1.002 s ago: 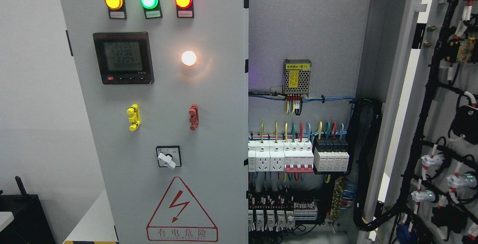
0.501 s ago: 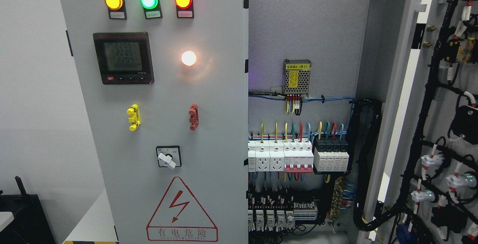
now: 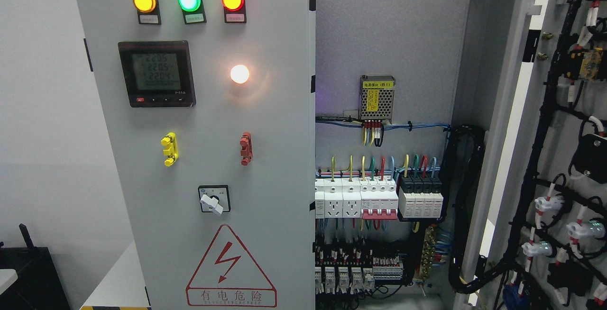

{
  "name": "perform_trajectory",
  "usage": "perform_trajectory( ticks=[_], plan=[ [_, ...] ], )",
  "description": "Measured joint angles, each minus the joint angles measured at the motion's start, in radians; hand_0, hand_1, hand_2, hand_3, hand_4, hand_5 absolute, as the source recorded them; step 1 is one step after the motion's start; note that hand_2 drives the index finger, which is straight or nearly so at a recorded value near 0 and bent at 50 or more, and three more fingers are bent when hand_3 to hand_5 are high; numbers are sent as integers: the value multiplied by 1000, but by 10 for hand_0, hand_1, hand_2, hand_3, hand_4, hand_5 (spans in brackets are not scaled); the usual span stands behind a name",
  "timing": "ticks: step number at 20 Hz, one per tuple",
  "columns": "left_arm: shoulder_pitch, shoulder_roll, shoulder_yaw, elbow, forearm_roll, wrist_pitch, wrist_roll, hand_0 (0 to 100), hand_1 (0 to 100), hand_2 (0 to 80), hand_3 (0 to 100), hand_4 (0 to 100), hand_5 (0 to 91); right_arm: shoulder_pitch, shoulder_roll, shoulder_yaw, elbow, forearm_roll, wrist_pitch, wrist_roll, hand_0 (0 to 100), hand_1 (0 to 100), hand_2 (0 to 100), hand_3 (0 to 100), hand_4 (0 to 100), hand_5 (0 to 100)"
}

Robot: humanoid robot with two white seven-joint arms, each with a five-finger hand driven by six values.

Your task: Open door with both hands

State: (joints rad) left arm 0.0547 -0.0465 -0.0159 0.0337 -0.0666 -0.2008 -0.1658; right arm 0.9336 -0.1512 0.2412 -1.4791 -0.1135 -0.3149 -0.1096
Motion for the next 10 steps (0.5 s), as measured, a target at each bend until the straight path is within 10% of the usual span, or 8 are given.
perform_trajectory(
  ticks=[10],
  plan=[
    [-1,-3,9,3,-2,32,31,0,0,0,0,31,0,-33,-81,54,-169,0,-85,67,107,0,0,0,0,0]
  ],
)
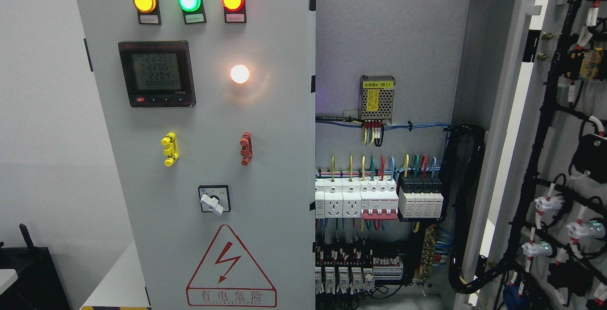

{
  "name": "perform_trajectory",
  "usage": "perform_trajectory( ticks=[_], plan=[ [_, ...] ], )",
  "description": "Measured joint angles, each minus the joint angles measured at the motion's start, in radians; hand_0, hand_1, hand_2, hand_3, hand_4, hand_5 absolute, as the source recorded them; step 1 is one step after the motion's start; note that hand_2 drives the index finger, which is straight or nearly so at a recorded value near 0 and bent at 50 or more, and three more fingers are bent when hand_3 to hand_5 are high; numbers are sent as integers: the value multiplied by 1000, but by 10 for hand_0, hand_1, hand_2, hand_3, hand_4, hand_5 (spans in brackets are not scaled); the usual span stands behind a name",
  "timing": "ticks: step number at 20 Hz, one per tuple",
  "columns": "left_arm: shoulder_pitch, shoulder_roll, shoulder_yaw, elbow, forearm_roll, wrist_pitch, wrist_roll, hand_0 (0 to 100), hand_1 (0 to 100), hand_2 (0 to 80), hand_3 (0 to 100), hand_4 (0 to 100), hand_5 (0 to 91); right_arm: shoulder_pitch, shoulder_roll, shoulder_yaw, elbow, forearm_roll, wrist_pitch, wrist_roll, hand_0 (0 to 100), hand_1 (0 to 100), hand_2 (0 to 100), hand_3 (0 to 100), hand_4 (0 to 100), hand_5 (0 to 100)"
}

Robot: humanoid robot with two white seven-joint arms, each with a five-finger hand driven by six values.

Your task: Open door with both hands

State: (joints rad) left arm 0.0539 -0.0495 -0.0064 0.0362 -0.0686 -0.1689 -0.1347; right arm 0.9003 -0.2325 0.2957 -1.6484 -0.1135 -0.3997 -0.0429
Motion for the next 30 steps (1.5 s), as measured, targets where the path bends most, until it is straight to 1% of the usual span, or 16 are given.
perform_trajectory(
  ticks=[5,9,14,17,22,28,30],
  plan=[
    [-1,-1,2,0,0,8,5,0,0,0,0,31,0,-56,-29,35,-76,0,-6,3,107,0,0,0,0,0],
    [-2,-1,4,0,1,-2,-1,0,0,0,0,31,0,-102,-46,57,-132,0,-17,3,107,0,0,0,0,0],
    [-3,0,5,0,4,-9,-4,0,0,0,0,31,0,-177,-57,74,-184,0,-26,4,107,0,0,0,0,0],
    [-3,0,5,1,6,-9,-7,0,0,0,0,31,0,-246,-60,80,-206,0,-21,5,107,0,0,0,0,0],
    [-4,0,5,1,8,-9,-8,0,0,0,0,31,0,-365,-54,85,-227,-2,11,8,107,0,0,0,0,0],
    [-4,0,6,1,10,-10,-8,0,0,0,0,31,0,-510,-27,87,-235,-5,74,2,107,0,0,0,0,0],
    [-5,0,6,1,10,-10,-8,0,0,0,0,31,0,-552,-17,87,-235,-7,84,2,107,0,0,0,0,0]
  ],
)
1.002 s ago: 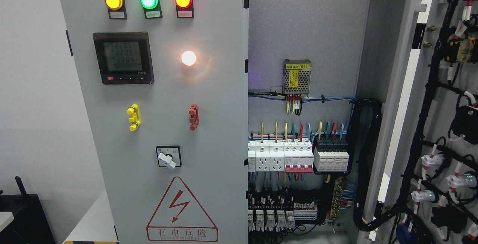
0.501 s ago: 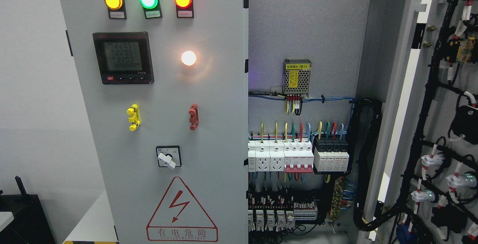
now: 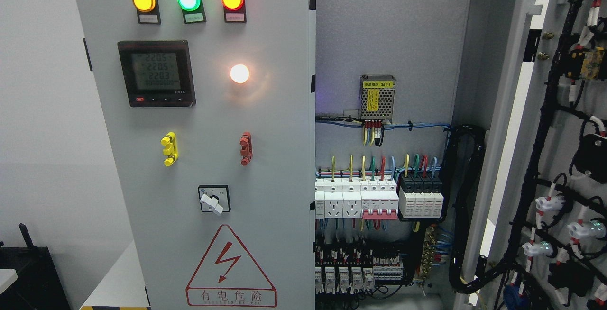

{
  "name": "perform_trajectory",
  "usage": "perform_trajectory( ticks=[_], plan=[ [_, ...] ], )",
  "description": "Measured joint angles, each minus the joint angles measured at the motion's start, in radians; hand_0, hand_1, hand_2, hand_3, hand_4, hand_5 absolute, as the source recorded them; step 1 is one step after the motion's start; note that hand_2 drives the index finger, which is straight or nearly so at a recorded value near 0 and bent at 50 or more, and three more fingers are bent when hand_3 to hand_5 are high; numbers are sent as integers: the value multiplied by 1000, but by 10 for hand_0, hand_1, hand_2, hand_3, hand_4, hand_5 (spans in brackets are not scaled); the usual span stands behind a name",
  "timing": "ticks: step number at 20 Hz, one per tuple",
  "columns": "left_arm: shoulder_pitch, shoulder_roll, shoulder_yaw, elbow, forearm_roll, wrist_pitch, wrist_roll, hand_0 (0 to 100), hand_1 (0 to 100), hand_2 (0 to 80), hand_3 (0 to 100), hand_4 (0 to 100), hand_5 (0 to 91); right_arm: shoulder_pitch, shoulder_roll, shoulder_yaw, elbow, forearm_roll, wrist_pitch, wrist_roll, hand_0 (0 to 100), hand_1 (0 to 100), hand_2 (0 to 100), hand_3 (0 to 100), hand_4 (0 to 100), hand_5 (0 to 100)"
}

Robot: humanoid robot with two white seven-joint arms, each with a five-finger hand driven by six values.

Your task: Open door with both hands

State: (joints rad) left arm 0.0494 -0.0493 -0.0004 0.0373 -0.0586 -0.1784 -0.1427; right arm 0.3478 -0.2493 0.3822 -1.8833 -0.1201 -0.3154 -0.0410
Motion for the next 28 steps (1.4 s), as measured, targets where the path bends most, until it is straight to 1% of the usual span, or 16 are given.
perform_trajectory(
  ticks=[5,9,12,19,25,28],
  plan=[
    [0,0,0,0,0,0,0,0,0,0,0,31,0,-91,19,-2,3,-16,20,0,107,0,0,0,0,0],
    [0,0,0,0,0,0,-1,0,0,0,0,31,0,-166,27,-2,6,-74,109,0,107,0,0,0,0,0],
    [0,0,0,0,0,0,-1,0,0,0,0,31,0,-233,32,-3,12,-106,151,0,107,0,0,0,0,0],
    [0,0,0,0,0,0,-1,0,0,0,0,31,0,-335,42,0,29,-138,233,0,107,0,0,0,0,0],
    [0,0,0,0,0,0,-3,0,0,0,0,32,0,-425,49,2,60,-147,276,0,107,0,0,0,0,0],
    [0,0,0,0,0,0,-5,0,0,0,0,31,0,-463,55,4,81,-154,286,0,107,0,0,0,0,0]
  ],
)
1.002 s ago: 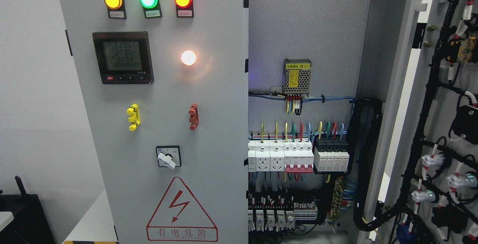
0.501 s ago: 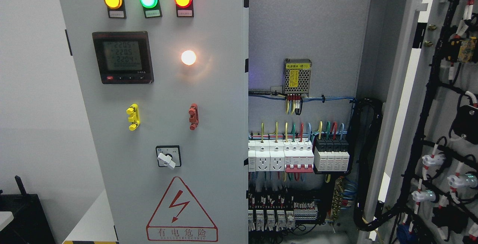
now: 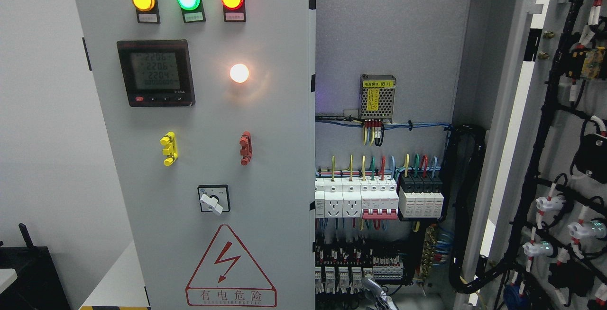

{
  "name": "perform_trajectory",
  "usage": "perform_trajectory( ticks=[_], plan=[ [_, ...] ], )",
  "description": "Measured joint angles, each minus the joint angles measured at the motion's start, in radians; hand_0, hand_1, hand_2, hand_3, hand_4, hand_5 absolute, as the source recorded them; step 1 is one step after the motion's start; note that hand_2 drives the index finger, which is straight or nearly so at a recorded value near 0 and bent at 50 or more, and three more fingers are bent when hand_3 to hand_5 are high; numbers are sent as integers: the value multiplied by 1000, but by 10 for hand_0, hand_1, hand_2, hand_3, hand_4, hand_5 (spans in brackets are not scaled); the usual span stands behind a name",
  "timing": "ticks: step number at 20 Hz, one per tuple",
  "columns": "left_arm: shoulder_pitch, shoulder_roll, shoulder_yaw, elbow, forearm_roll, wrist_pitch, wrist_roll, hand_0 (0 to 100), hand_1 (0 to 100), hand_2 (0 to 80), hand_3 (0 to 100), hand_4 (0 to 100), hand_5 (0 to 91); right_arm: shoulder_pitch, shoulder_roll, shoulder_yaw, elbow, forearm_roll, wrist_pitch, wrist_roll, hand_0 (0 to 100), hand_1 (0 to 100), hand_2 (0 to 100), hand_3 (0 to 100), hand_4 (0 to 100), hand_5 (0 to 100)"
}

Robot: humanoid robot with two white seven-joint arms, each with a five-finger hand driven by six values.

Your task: Open door with both hands

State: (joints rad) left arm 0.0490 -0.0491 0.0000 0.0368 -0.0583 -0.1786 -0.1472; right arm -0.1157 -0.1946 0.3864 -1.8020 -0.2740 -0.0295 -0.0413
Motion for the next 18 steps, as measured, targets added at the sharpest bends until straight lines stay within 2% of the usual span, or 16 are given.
perform_trajectory(
  ticks=[18],
  plan=[
    [0,0,0,0,0,0,4,0,0,0,0,31,0,-185,20,54,175,-28,4,6,107,0,0,0,0,0]
  ],
)
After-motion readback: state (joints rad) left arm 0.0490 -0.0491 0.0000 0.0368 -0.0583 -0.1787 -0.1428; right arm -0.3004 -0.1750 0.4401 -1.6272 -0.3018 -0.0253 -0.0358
